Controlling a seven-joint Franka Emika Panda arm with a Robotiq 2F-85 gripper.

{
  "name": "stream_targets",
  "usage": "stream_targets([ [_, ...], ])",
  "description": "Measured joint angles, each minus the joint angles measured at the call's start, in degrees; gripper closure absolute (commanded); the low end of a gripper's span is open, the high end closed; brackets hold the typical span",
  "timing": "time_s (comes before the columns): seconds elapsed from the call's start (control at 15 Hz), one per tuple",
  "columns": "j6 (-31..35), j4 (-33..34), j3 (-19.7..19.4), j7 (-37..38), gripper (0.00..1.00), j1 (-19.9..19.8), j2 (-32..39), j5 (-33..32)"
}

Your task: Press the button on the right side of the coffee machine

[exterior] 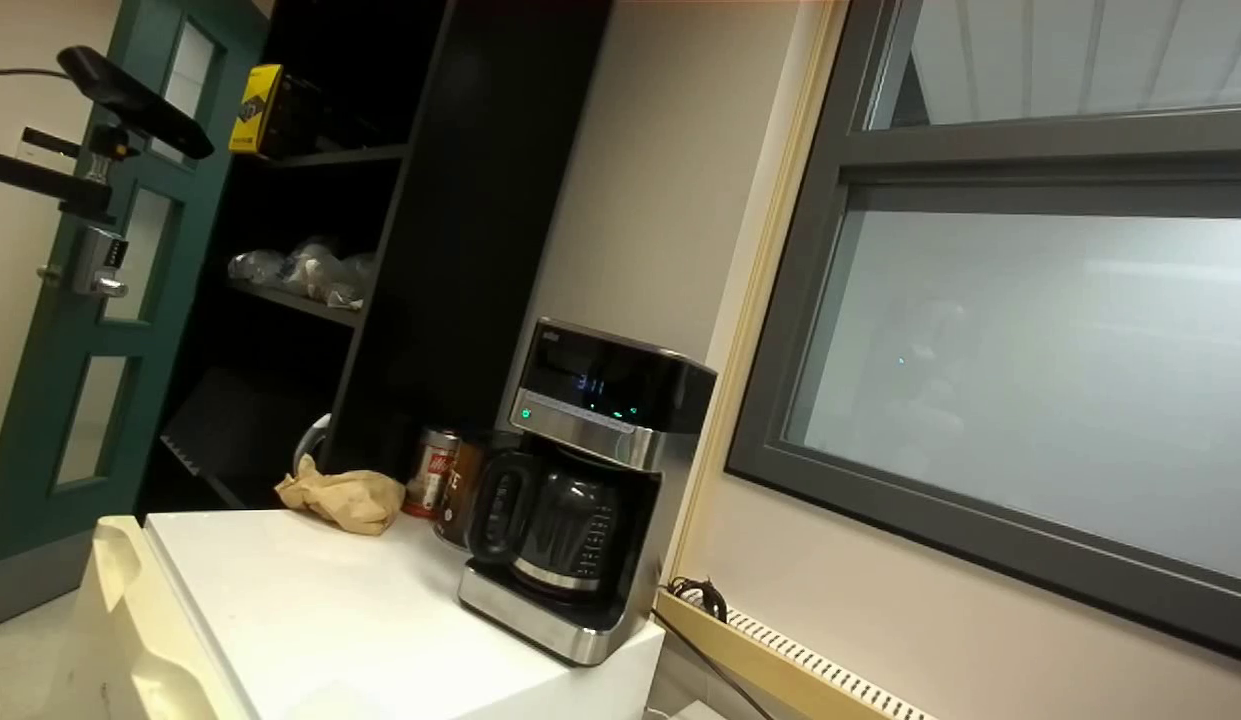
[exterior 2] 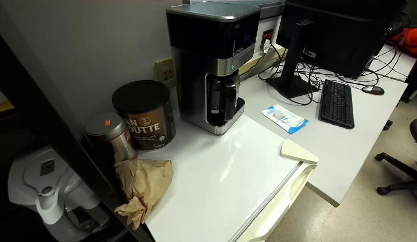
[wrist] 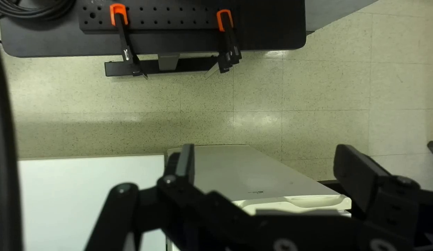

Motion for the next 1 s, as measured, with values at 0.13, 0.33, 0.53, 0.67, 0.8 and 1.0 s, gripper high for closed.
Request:
stream_targets([
  [0.13, 0.7, 0.1, 0.4, 0.0, 0.0, -0.2, 0.5, -0.7],
  [0.33, 3.1, 1.0, 1.4, -0.4, 0.0, -0.3, 2.7, -4.2],
  [0.53, 6.0, 3.1, 2.3, -0.8, 0.0, -0.3, 6.5, -9.4],
  [0.67, 7.5, 5.1, 2.9, -1.7, 0.0, -0.3, 9.6, -13.1],
  [0.8, 8.8, 7.3, 3.2, -3.0, 0.16, -0.3, 12.8, -16.5],
  [1.0, 11.1, 11.0, 3.6, -5.5, 0.42, -0.3, 17.9, -21.3],
])
